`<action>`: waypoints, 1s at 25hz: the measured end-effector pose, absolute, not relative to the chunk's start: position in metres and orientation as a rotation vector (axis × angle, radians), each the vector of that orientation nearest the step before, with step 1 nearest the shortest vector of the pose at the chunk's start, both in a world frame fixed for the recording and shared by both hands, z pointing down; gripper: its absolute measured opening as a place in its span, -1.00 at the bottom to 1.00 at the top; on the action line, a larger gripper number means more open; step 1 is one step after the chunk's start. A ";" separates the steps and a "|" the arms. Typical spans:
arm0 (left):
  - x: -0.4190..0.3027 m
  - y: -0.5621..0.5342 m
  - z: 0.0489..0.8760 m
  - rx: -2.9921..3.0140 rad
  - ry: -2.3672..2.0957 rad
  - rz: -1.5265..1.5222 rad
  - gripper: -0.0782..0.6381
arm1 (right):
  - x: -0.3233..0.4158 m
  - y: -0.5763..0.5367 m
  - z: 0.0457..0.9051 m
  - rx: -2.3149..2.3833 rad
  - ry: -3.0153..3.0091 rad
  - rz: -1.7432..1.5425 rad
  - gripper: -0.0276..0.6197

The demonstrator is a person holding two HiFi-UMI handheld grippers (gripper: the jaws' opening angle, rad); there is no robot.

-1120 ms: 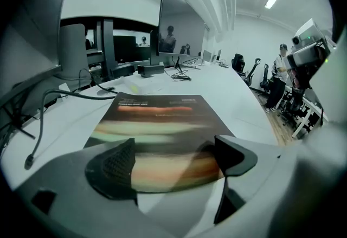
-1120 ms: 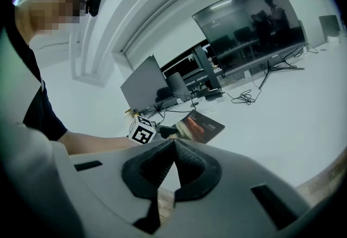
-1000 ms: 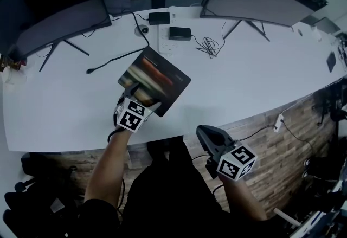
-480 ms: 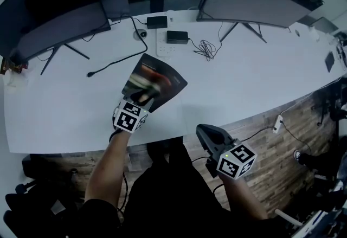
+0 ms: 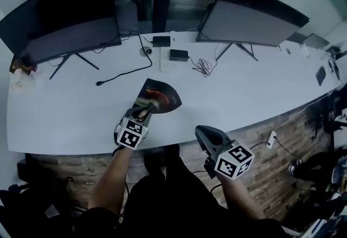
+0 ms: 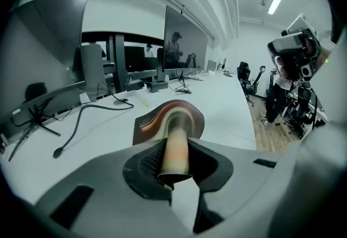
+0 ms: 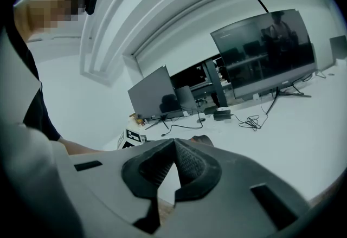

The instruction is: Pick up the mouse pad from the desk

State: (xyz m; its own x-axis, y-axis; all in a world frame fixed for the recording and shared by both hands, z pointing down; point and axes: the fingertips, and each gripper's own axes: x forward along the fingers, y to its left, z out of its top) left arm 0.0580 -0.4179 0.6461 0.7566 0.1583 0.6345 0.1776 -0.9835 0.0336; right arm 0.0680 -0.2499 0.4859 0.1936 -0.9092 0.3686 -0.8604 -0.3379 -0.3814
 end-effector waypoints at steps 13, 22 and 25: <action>0.007 -0.440 0.577 -3.014 -0.214 -0.829 -0.62 | 0.038 -0.246 0.440 -2.468 1.727 -0.687 -0.90; -0.008 -0.443 0.526 -3.069 -0.173 -0.672 -0.62 | 0.040 -0.241 0.419 -2.495 1.732 -0.619 -0.90; -0.009 -0.440 0.506 -3.072 -0.157 -0.623 -0.62 | 0.044 -0.242 0.412 -2.484 1.755 -0.588 -0.90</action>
